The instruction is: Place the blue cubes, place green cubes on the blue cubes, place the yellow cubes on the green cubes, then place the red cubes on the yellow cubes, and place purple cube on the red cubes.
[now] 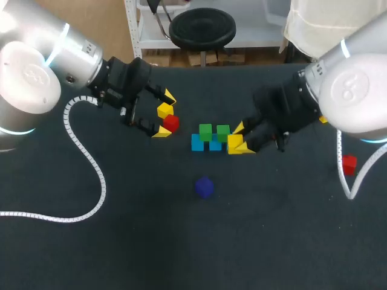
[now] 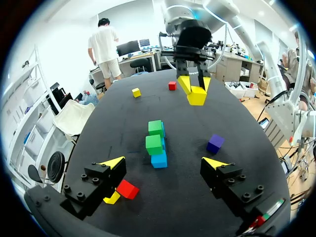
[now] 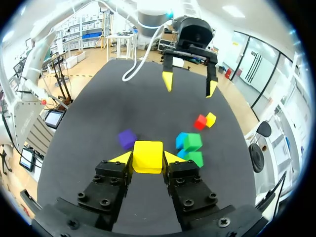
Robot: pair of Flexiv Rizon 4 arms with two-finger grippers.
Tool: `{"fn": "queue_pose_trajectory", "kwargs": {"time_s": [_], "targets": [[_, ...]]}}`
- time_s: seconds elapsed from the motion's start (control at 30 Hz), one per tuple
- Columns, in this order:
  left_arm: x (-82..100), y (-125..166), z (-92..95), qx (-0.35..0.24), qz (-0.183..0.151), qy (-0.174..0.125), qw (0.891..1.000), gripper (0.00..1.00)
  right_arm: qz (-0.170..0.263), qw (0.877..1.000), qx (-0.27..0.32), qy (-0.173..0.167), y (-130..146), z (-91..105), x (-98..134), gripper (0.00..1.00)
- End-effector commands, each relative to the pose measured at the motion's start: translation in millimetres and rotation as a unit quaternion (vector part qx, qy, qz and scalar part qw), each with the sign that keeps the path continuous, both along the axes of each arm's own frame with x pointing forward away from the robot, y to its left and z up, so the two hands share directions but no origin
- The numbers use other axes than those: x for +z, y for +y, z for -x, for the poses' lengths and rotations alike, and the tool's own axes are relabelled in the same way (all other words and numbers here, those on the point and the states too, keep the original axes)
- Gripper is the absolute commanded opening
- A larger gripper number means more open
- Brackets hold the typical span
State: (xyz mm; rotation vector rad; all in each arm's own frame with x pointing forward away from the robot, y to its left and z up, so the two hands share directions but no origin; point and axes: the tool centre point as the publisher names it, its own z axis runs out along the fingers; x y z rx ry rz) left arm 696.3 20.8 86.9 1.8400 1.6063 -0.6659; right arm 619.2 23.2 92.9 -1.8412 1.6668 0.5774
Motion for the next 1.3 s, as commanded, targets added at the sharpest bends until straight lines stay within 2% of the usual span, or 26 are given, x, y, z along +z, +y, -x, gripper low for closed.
{"fn": "queue_pose_trajectory", "kwargs": {"time_s": [0.03, 0.27, 0.8, 1.2, 1.3], "targets": [[0.4, -0.8, -2.0, -0.001, -0.003, 0.002, 1.0, 1.0, -0.004, 1.0, 0.005, -0.003, 4.1, -9.5, 7.8, 0.0], [0.4, -0.8, -2.0, -0.001, -0.003, 0.002, 1.0, 1.0, -0.011, 1.0, 0.022, -0.013, 5.8, -11.2, 18.5, 0.0], [0.4, -0.8, -2.0, -0.001, -0.003, 0.002, 1.0, 1.0, -0.011, 1.0, 0.022, -0.013, 5.8, -11.2, 18.5, 0.0], [0.4, -0.8, -2.0, -0.001, -0.003, 0.002, 1.0, 1.0, -0.017, 0.999, 0.033, 0.014, 19.2, -55.8, -1.1, 0.0], [0.4, -0.8, -2.0, -0.001, -0.003, 0.002, 1.0, 1.0, -0.014, 0.999, 0.036, 0.02, 22.4, -61.9, -6.7, 0.0]]}}
